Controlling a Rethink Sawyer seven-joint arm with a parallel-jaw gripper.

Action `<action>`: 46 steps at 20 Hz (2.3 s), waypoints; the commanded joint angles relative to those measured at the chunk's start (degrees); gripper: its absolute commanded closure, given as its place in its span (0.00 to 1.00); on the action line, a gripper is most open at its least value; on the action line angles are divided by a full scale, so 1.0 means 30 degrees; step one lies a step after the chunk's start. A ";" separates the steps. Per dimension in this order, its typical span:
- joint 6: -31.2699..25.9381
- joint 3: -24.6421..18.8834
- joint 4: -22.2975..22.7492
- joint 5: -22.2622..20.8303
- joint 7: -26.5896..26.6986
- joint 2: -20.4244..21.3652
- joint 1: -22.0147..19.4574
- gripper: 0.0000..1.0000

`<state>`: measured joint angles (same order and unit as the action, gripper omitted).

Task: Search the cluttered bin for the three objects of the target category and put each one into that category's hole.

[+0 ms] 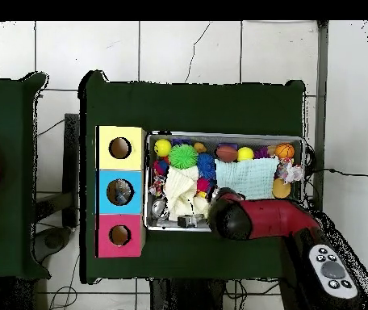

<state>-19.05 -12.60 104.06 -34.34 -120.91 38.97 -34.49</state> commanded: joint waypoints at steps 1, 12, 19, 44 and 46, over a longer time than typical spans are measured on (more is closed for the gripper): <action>-0.3705 -0.4388 0.0568 0.0563 0.5545 0.1073 -0.1638 0.00; -0.4892 -0.6795 -0.0594 -0.1020 0.7111 0.0011 -0.4140 0.00; -0.6057 -0.7695 -0.0962 -0.1477 0.8805 -0.0844 -0.5613 0.00; -0.8134 -0.8211 -0.1957 -0.2776 1.1813 0.0895 -0.7325 0.00; -0.7762 -0.8111 -0.1842 -0.2976 1.1651 0.1011 -0.7380 0.00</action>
<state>-39.55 -34.33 100.90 -38.84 -101.35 40.63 -56.87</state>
